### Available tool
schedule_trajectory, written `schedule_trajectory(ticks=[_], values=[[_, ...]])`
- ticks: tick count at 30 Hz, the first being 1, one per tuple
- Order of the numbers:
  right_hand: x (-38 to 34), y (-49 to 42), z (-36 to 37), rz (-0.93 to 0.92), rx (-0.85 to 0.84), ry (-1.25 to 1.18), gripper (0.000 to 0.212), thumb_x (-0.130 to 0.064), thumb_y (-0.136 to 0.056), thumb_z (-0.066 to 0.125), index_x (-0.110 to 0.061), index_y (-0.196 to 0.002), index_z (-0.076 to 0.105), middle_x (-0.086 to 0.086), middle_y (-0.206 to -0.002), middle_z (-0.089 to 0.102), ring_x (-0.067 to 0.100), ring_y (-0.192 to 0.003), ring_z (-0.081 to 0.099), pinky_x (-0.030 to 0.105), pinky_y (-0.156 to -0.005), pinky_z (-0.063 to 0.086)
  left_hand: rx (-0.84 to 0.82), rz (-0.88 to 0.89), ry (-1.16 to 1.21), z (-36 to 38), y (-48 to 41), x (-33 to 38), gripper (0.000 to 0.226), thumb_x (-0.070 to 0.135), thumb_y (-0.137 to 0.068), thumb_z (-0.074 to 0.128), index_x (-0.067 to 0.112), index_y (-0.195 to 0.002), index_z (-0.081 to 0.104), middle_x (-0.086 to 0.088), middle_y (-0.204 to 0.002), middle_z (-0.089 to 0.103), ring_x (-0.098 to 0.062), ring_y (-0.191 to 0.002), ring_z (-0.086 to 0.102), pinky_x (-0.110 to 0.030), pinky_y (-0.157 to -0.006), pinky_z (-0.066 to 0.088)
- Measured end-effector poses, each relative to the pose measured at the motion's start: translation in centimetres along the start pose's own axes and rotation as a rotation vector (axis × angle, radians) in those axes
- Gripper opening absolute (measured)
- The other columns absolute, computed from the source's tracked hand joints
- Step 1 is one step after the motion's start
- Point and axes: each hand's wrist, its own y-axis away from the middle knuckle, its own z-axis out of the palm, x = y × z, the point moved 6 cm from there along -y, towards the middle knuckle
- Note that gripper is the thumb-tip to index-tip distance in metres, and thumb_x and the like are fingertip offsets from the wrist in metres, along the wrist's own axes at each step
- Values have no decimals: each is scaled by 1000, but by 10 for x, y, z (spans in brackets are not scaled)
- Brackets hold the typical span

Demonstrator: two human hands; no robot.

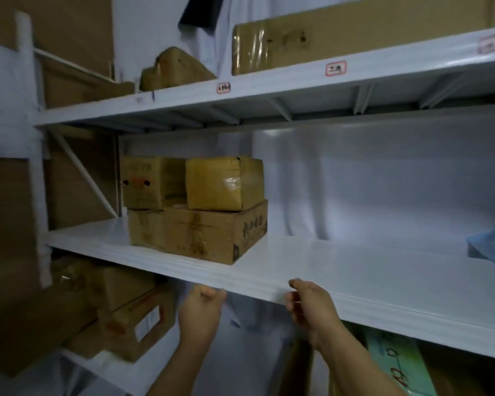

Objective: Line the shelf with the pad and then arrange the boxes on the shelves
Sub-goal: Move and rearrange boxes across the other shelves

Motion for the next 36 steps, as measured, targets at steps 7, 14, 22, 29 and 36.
schedule_trajectory(ticks=[7,14,22,29,36], values=[[-52,-46,59,-41,-85,14,23,-34,-100,41,-15,-105,52,6,-92,57,23,-88,58,37,-81,51,68,109,-161,-33,-88,39,27,30,-96,48,11,-106,64,-6,-104,61,-27,-103,56,-32,-84,42],[-100,-133,105,-109,-225,59,38,-45,-98,39,-21,-126,48,5,-111,61,21,-95,63,33,-75,56,33,213,-175,-6,-190,86,37,38,-96,45,16,-126,49,-7,-122,56,-28,-117,52,-40,-96,43],[-121,-209,144,-143,-292,116,49,-51,-98,30,-29,-142,34,5,-118,57,18,-86,57,27,-56,47,13,51,31,16,-288,92,80,62,-90,39,20,-152,12,-9,-154,29,-34,-138,33,-51,-111,31],[-120,-220,144,-100,-251,-9,56,-62,-95,23,-28,-129,52,6,-112,65,21,-91,61,34,-70,50,-171,70,319,32,-289,100,60,72,-84,38,36,-132,32,-1,-131,49,-27,-116,51,-53,-101,41],[-114,-159,109,-126,-144,-184,53,-64,-93,24,-32,-120,56,3,-109,67,22,-98,62,39,-72,53,-330,-74,636,20,-226,117,72,73,-84,36,12,-118,53,-6,-92,66,-22,-82,66,-39,-69,54]])
